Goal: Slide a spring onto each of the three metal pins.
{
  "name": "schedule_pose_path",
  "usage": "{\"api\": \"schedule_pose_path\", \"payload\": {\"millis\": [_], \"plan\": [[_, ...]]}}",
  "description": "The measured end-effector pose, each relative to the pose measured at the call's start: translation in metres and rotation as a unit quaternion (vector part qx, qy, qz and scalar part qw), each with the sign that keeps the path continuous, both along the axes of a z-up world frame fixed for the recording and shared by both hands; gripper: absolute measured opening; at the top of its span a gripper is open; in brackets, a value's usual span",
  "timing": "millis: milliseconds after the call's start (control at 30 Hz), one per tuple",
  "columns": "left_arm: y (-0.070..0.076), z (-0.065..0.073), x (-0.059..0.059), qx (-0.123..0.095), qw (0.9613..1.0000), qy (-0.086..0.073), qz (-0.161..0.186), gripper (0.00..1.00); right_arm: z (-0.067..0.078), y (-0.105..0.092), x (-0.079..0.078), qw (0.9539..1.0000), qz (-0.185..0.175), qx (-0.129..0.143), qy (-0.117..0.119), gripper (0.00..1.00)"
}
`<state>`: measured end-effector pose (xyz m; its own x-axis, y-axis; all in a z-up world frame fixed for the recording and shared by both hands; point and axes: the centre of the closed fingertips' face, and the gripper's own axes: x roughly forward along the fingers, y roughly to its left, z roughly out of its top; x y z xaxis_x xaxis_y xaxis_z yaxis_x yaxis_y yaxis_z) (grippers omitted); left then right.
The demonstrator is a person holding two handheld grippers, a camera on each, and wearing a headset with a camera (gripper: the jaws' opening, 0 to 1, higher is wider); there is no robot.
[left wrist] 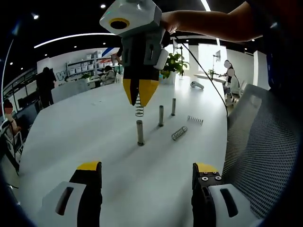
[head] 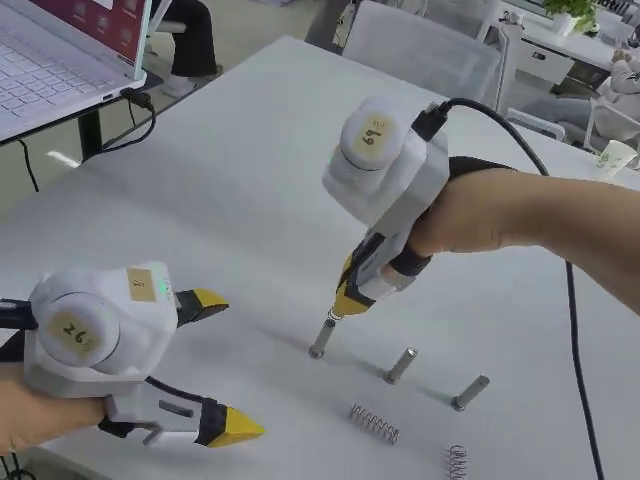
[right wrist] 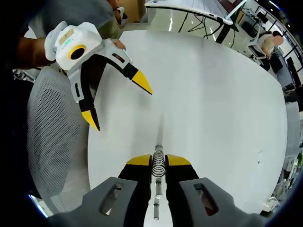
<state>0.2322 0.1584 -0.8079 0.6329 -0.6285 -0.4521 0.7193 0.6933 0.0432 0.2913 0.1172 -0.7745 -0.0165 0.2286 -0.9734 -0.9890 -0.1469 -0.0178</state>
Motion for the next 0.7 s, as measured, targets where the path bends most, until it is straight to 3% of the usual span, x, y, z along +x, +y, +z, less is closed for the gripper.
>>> {"api": "schedule_pose_path", "payload": {"millis": [700], "plan": [[0.0,0.001,-0.001,-0.008,1.0,0.0,-0.002,0.72,-0.017,-0.001,0.005,0.9998,0.0,-0.019,0.005,0.08]]}}
